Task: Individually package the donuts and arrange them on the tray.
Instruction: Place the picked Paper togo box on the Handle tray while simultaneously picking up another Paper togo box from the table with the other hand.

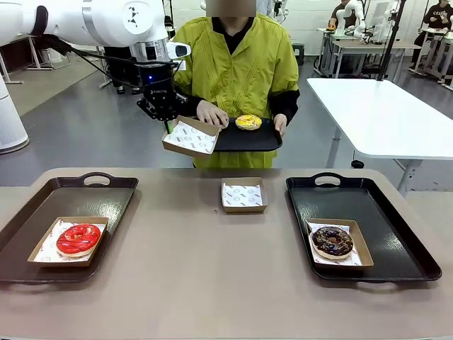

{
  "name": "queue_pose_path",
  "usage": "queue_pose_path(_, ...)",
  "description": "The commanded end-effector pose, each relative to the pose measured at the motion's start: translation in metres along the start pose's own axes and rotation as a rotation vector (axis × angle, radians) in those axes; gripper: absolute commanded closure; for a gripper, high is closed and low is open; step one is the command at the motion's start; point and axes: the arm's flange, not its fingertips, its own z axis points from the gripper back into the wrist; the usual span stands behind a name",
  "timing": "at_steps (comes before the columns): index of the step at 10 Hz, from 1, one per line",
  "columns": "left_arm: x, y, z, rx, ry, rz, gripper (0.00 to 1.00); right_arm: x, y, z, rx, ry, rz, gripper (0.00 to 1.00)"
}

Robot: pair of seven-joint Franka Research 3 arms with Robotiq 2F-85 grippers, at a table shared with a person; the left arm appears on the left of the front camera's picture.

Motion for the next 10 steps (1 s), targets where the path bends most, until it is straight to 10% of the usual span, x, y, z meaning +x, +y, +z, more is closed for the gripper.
queue_pose_path(1, -0.0038, 0.0009, 0.002, -0.003, -0.006, -0.005, 1.0, 0.0001, 0.001, 0.0007, 0.002, -0.003, -0.013, 0.0)
queue_pose_path(10, -0.0038, 0.0009, 0.002, -0.003, -0.006, -0.005, 1.0, 0.0001, 0.001, 0.0007, 0.002, -0.003, -0.013, 0.0)
